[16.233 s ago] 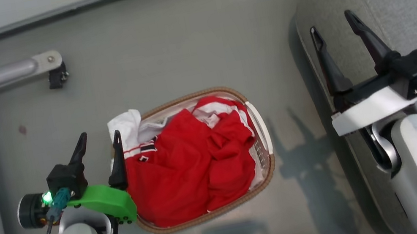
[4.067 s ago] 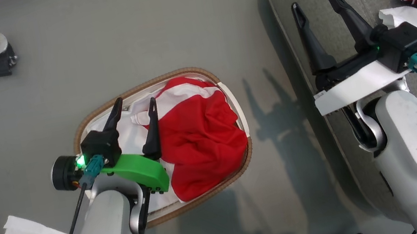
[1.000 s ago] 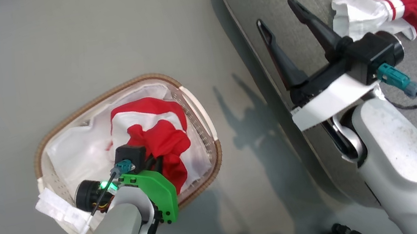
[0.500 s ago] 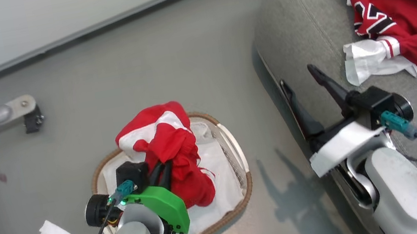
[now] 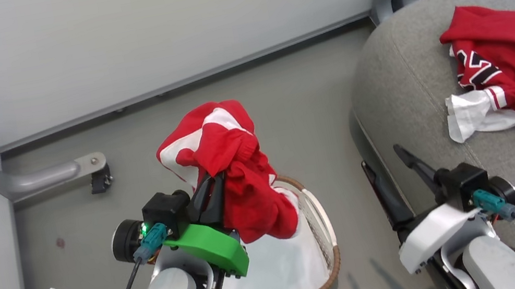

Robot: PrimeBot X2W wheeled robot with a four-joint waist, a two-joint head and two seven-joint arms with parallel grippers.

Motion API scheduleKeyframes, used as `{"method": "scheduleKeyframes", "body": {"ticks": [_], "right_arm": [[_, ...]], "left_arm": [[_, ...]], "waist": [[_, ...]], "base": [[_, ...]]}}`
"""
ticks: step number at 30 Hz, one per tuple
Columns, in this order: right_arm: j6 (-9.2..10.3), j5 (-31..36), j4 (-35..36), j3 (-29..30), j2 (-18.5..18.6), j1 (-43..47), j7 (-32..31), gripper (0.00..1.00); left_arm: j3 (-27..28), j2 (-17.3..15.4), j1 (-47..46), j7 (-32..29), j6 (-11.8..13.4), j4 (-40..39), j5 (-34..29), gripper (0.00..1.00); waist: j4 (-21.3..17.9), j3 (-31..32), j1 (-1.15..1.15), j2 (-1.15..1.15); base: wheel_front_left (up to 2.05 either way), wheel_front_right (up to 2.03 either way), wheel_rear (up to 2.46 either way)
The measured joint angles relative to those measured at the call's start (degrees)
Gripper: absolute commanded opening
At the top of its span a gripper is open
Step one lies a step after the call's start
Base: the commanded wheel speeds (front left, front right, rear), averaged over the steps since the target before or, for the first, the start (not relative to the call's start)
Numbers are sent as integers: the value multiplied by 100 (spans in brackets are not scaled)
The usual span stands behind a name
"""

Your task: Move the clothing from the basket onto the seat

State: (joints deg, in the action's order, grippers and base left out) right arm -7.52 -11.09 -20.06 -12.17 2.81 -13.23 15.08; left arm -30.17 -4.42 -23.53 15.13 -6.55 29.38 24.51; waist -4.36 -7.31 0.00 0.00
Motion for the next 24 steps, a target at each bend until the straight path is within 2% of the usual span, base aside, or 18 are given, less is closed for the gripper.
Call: {"method": "scheduleKeyframes", "body": {"ticks": [8,12,14,19,24], "right_arm": [[0,82,-163,-310,2,303,0,100],[0,186,-253,-756,0,327,0,100],[0,208,-288,-1213,1,313,0,100],[0,248,-439,-1852,4,8,0,100],[0,400,-837,-1970,8,-404,0,100]], "left_arm": [[194,89,125,0,-42,-578,-143,0],[137,120,151,0,-51,-611,-205,0],[74,134,156,0,-52,-614,-211,0],[3,147,143,0,-57,-636,-191,0],[-152,152,51,0,-58,-687,-78,0]], "waist": [[196,451,0,0],[297,574,0,0],[383,609,0,0],[536,603,0,0],[687,522,0,0]], "base": [[0,0,0],[0,0,0],[0,0,0],[0,0,0],[0,0,0]]}}
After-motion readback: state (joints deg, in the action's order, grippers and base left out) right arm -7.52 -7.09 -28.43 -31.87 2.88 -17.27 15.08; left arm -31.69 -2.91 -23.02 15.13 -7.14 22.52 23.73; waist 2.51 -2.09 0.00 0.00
